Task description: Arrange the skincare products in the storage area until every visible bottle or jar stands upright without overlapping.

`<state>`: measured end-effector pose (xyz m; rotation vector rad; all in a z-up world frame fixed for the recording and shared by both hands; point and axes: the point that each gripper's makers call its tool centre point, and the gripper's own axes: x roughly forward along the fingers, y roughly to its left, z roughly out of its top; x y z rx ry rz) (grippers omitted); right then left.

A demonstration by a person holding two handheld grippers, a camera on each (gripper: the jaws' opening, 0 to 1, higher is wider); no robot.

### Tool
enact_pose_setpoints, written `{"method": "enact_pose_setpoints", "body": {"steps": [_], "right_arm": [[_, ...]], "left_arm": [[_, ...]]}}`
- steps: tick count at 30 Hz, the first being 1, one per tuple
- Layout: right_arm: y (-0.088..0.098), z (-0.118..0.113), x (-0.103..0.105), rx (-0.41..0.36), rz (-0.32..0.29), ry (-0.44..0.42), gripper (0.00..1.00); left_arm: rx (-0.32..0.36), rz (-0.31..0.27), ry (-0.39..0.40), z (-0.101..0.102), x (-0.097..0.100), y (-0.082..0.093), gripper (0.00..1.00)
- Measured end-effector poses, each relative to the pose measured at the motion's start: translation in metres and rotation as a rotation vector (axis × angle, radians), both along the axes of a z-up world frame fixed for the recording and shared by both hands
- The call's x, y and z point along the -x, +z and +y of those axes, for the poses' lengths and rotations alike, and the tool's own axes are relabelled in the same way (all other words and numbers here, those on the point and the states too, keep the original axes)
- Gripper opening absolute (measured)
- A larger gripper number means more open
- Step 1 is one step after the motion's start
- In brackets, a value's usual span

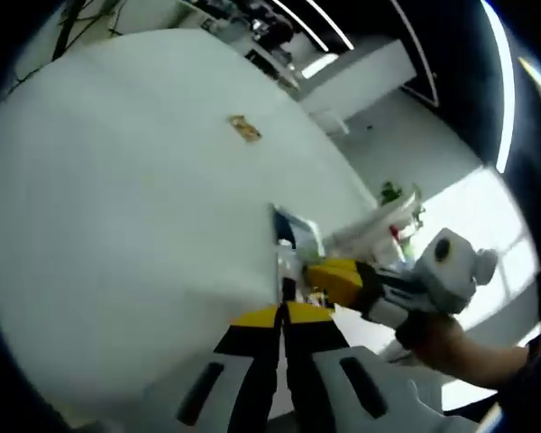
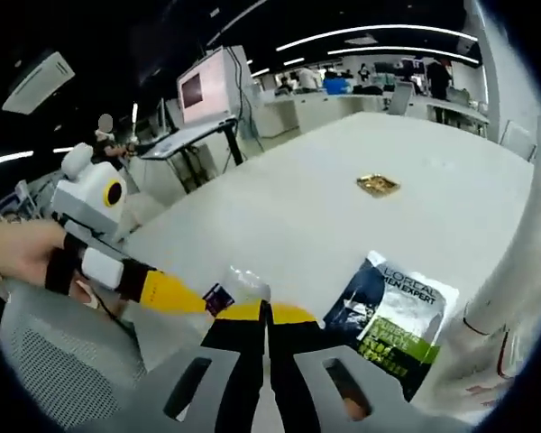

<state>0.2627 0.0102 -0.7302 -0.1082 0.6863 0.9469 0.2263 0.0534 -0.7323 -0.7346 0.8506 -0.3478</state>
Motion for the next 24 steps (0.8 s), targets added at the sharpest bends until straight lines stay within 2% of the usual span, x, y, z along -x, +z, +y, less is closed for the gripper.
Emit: {"method": "enact_pose_setpoints", "body": {"steps": [3, 7, 14, 20, 24], "right_arm": [[-0.009, -0.001, -0.004, 0.004, 0.009, -0.024, 0.01], [-0.011, 0.000, -0.008, 0.016, 0.010, -0.037, 0.01], [-0.016, 0.002, -0.018, 0.083, -0.027, -0.029, 0.01], [-0.030, 0.000, -0.019, 0.168, -0.049, -0.002, 0.01], [-0.032, 0.002, -0.023, 0.186, -0.061, 0.000, 0.01]], "left_arm": [[-0.002, 0.016, 0.006, 0.003, -0.003, 0.000, 0.01], [-0.013, 0.026, -0.003, 0.003, -0.007, -0.003, 0.01], [-0.022, 0.051, 0.011, 0.004, -0.018, -0.025, 0.00], [-0.060, 0.045, -0.025, 0.002, -0.020, -0.030, 0.01], [-0.092, 0.032, -0.043, 0.004, -0.024, -0.034, 0.01]]}}
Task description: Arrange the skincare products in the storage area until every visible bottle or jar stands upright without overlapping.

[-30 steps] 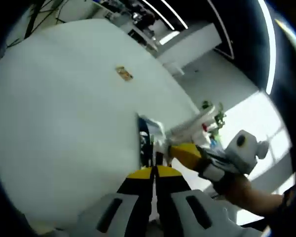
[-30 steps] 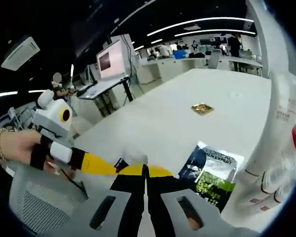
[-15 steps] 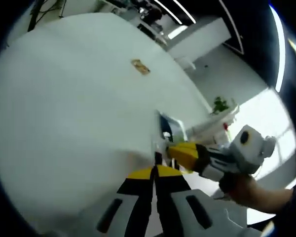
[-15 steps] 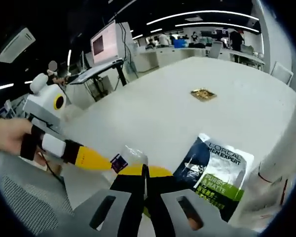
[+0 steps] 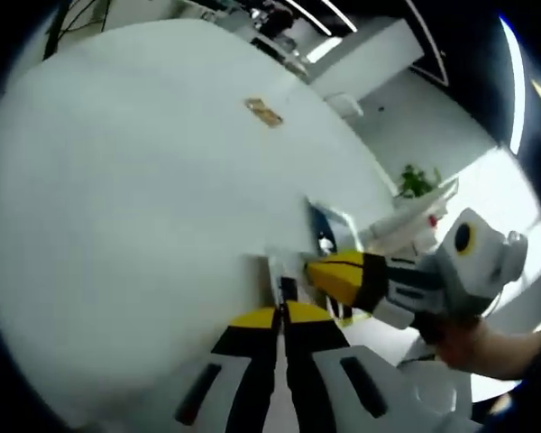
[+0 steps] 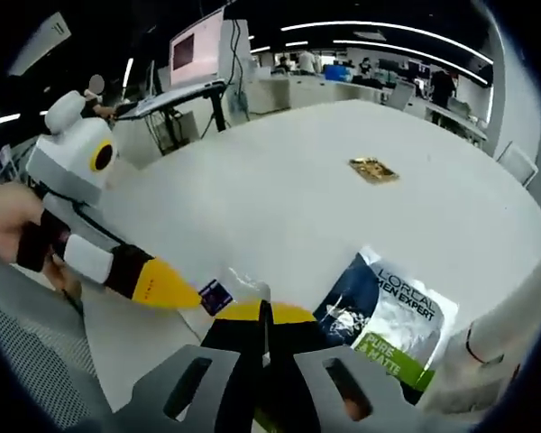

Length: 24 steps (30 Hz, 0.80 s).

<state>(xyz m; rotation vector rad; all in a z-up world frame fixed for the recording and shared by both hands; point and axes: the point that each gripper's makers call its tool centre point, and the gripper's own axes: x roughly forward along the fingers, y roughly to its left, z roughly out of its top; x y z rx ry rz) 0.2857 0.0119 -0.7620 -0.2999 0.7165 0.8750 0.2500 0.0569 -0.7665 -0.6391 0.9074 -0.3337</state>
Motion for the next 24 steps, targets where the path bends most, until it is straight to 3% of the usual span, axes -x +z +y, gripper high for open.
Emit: {"method": "enact_pose_setpoints", "body": {"steps": [11, 14, 17, 21, 23, 24], "right_arm": [[-0.007, -0.002, 0.001, 0.032, -0.011, 0.024, 0.01], [-0.007, -0.002, 0.000, 0.034, -0.014, 0.025, 0.01], [-0.006, -0.001, 0.000, 0.030, -0.017, 0.040, 0.01], [-0.005, 0.000, 0.001, 0.036, -0.027, 0.073, 0.01], [-0.005, 0.000, 0.001, 0.040, -0.030, 0.085, 0.01], [-0.005, 0.000, 0.001, 0.042, -0.031, 0.092, 0.01]], "left_arm": [[-0.058, -0.037, -0.049, 0.000, 0.003, 0.001, 0.01], [-0.164, -0.049, -0.081, 0.014, 0.006, 0.006, 0.00], [-0.215, -0.146, -0.160, 0.013, 0.004, 0.020, 0.02], [-0.395, -0.349, -0.410, -0.006, -0.005, 0.028, 0.09], [-0.514, -0.438, -0.517, -0.013, -0.013, 0.028, 0.13], [-0.536, -0.464, -0.567, -0.018, -0.013, 0.026, 0.13]]}}
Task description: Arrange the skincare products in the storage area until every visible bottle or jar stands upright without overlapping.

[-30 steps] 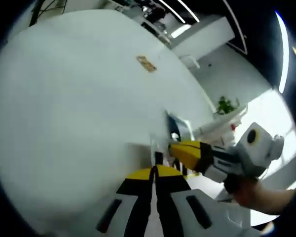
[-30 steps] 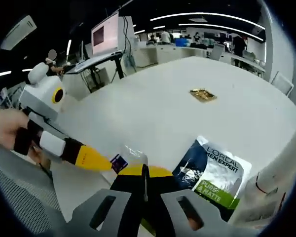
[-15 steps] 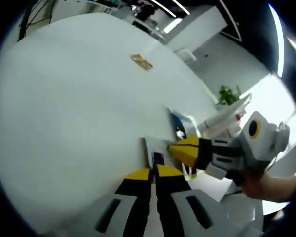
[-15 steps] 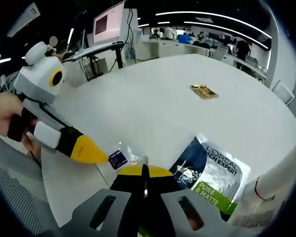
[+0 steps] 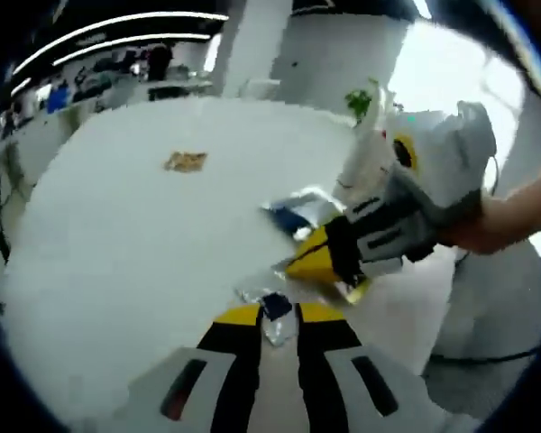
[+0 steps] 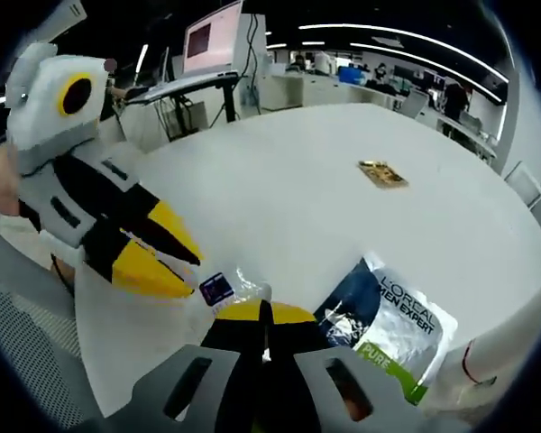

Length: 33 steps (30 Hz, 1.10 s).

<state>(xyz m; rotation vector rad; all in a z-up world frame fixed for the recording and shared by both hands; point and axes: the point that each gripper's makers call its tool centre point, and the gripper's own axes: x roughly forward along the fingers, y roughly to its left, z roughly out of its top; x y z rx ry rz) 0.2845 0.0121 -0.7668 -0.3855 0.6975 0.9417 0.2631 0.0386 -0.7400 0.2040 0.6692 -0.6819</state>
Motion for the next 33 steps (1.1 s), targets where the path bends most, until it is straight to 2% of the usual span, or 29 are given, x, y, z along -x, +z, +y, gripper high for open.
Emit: {"method": "enact_pose_setpoints", "body": {"steps": [1, 3, 6, 8, 14, 17, 18, 20, 23, 27, 29, 33], "right_arm": [[0.000, 0.000, 0.000, 0.002, 0.001, 0.007, 0.01], [0.000, 0.000, -0.001, 0.006, 0.000, 0.020, 0.01], [0.000, 0.000, 0.000, 0.019, -0.005, 0.034, 0.01], [0.000, 0.000, 0.000, 0.016, -0.007, 0.033, 0.01], [0.003, -0.001, -0.003, 0.008, 0.001, 0.026, 0.03], [0.008, -0.001, -0.010, -0.026, -0.029, 0.006, 0.04], [0.015, -0.003, -0.015, -0.046, -0.053, -0.006, 0.04], [0.027, -0.003, -0.016, -0.096, -0.063, -0.011, 0.04], [0.032, -0.003, -0.013, -0.087, -0.086, 0.025, 0.10], [0.023, 0.002, -0.001, -0.056, -0.090, 0.105, 0.12], [0.012, 0.004, 0.007, 0.002, -0.089, 0.151, 0.12], [0.004, 0.007, 0.013, 0.008, -0.062, 0.133, 0.09]], "left_arm": [[-0.035, -0.019, -0.038, -0.004, -0.002, -0.003, 0.13], [-0.053, -0.006, -0.048, -0.010, -0.003, -0.009, 0.12], [-0.109, 0.014, -0.051, -0.005, -0.006, -0.023, 0.14], [-0.092, 0.002, -0.046, -0.006, -0.008, -0.021, 0.14], [-0.114, 0.001, -0.057, -0.005, -0.008, -0.023, 0.15], [-0.117, 0.002, -0.058, -0.006, -0.008, -0.021, 0.15], [-0.121, 0.003, -0.058, -0.006, -0.008, -0.022, 0.16], [-0.129, 0.002, -0.062, -0.009, -0.007, -0.021, 0.16], [-0.126, 0.005, -0.060, -0.008, -0.007, -0.020, 0.16], [-0.126, 0.004, -0.060, -0.009, -0.007, -0.020, 0.16], [-0.128, 0.007, -0.053, -0.009, -0.007, -0.020, 0.16], [-0.126, 0.010, -0.040, -0.009, -0.007, -0.019, 0.15]]}}
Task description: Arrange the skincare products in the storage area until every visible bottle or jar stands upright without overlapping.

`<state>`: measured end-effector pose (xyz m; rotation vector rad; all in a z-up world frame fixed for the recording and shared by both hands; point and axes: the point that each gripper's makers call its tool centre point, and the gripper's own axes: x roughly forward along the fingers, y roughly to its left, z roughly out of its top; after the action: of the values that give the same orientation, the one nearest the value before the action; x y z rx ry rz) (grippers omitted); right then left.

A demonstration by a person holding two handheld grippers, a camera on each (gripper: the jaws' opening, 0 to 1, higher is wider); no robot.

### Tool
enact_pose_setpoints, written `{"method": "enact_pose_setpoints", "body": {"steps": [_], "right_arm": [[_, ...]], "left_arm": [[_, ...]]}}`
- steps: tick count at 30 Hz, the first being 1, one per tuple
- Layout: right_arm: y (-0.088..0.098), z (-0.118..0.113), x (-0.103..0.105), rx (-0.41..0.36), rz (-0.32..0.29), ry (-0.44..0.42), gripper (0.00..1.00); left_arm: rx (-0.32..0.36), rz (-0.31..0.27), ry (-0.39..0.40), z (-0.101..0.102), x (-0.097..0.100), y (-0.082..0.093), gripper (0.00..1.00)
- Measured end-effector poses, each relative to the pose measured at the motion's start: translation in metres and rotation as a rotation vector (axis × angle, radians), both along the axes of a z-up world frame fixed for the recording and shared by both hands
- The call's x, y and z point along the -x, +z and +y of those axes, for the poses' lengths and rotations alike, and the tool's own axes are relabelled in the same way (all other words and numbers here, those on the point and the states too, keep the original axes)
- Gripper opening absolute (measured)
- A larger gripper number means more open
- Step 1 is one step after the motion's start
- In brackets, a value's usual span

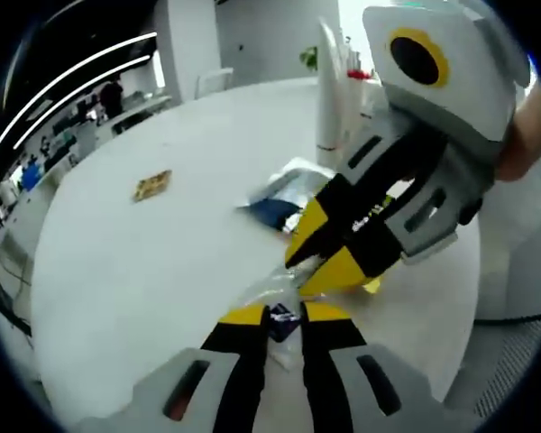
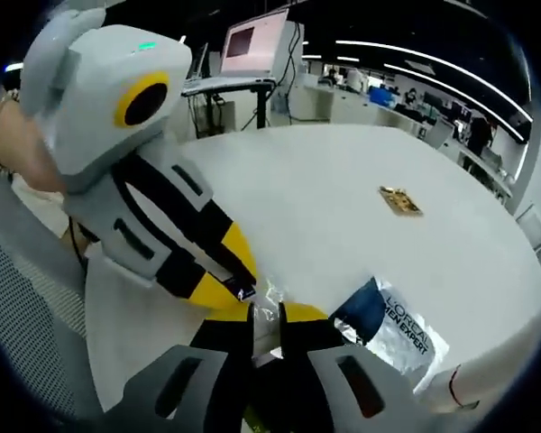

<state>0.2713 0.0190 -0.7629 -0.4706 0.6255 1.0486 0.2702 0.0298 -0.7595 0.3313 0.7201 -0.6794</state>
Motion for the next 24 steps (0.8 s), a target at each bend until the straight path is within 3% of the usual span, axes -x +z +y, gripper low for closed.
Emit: {"method": "enact_pose_setpoints", "body": {"steps": [7, 24], "right_arm": [[-0.001, -0.005, -0.001, -0.001, 0.035, -0.028, 0.10], [0.008, -0.010, -0.002, -0.016, 0.023, -0.034, 0.12]], "left_arm": [[0.053, -0.004, 0.038, 0.003, -0.001, 0.000, 0.18], [0.070, -0.017, 0.053, 0.004, -0.002, 0.006, 0.20]]}}
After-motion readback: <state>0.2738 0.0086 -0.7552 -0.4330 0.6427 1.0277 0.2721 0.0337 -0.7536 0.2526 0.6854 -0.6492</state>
